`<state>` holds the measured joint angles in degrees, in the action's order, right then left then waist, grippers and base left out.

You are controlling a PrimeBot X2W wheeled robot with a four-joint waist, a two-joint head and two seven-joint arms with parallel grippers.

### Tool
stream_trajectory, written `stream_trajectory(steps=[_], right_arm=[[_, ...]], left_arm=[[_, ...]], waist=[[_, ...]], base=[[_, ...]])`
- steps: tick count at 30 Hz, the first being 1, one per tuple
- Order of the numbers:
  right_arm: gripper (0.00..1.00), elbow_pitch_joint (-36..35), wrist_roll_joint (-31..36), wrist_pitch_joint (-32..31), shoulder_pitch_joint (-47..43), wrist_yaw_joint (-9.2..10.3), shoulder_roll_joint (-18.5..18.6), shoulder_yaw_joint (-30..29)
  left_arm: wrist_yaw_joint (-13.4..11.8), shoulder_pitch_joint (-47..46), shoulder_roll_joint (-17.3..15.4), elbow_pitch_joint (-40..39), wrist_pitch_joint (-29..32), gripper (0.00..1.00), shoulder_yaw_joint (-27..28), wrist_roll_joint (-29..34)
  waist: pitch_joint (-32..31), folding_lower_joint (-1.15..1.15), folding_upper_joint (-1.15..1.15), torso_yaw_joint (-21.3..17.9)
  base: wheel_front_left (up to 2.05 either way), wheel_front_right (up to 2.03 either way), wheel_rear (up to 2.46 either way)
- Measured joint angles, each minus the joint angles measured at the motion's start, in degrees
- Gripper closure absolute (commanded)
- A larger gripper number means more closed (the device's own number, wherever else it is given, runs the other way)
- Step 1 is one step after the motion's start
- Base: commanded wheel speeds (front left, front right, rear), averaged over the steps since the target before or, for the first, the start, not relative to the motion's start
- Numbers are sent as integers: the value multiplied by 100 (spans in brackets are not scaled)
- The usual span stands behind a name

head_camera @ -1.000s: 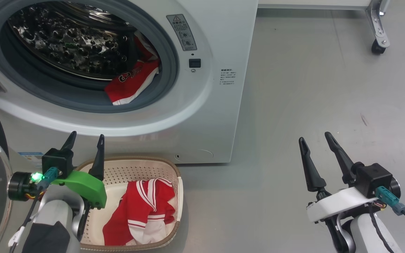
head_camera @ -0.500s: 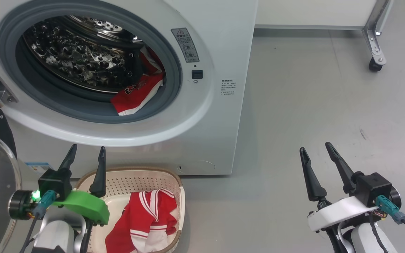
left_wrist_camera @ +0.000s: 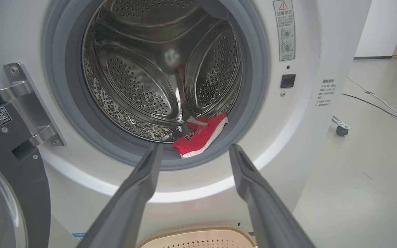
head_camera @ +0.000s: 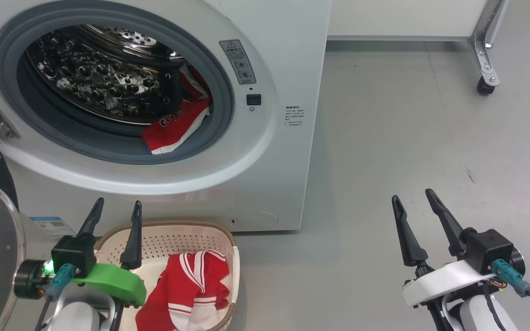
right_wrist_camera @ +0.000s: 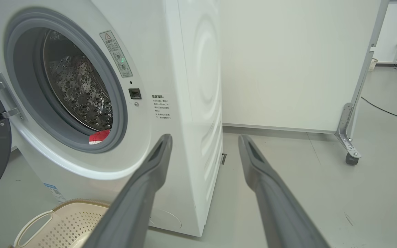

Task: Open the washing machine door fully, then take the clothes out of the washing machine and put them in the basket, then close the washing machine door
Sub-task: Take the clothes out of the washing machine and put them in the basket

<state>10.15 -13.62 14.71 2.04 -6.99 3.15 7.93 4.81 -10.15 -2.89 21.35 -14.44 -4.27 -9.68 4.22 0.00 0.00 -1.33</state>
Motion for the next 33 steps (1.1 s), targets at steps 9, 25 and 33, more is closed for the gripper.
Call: stream_trajectory(steps=[9, 25, 33], right_arm=[[0, -19, 0, 0, -19, 0, -2, -1], [0, -23, 0, 0, -19, 0, -4, -1], [0, -24, 0, 0, -19, 0, -5, -1]], left_arm=[[-46, 115, 9, -178, 0, 0, 27, 0], [-55, 236, 19, -338, 0, 0, 25, 2], [-55, 265, 21, -376, 0, 0, 25, 2]], waist=[[42, 0, 0, -18], [62, 0, 0, -27], [84, 0, 0, -31]], base=[[0, 0, 0], [0, 0, 0], [0, 0, 0]])
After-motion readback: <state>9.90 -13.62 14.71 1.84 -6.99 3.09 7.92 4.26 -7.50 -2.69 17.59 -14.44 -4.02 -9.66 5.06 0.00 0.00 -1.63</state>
